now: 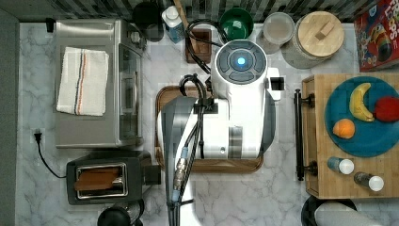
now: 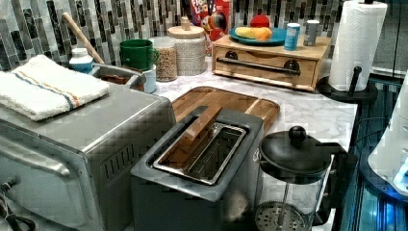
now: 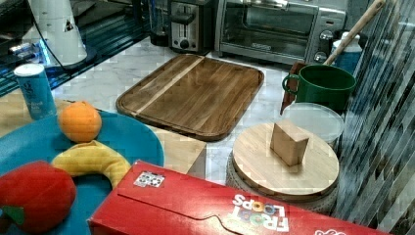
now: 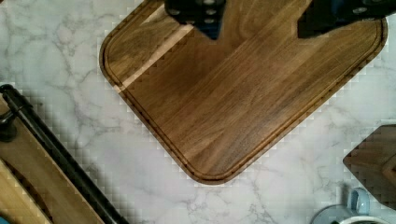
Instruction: Open the drawer.
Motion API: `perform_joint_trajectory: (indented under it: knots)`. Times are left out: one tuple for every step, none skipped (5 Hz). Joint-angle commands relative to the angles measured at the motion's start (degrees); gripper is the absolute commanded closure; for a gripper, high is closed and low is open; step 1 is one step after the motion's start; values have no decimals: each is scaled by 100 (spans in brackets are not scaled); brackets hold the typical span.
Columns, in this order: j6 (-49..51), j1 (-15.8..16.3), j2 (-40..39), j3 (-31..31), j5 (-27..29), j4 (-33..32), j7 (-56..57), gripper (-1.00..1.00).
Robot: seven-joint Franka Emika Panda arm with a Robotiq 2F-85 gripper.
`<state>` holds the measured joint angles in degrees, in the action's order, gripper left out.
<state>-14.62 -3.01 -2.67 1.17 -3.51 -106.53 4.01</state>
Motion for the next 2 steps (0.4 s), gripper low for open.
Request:
perform_joint_trajectory:
  knots:
    - [-2, -16, -4, 16, -7, -17, 8, -100]
    - [-254, -27, 179, 28, -151, -438, 470, -100]
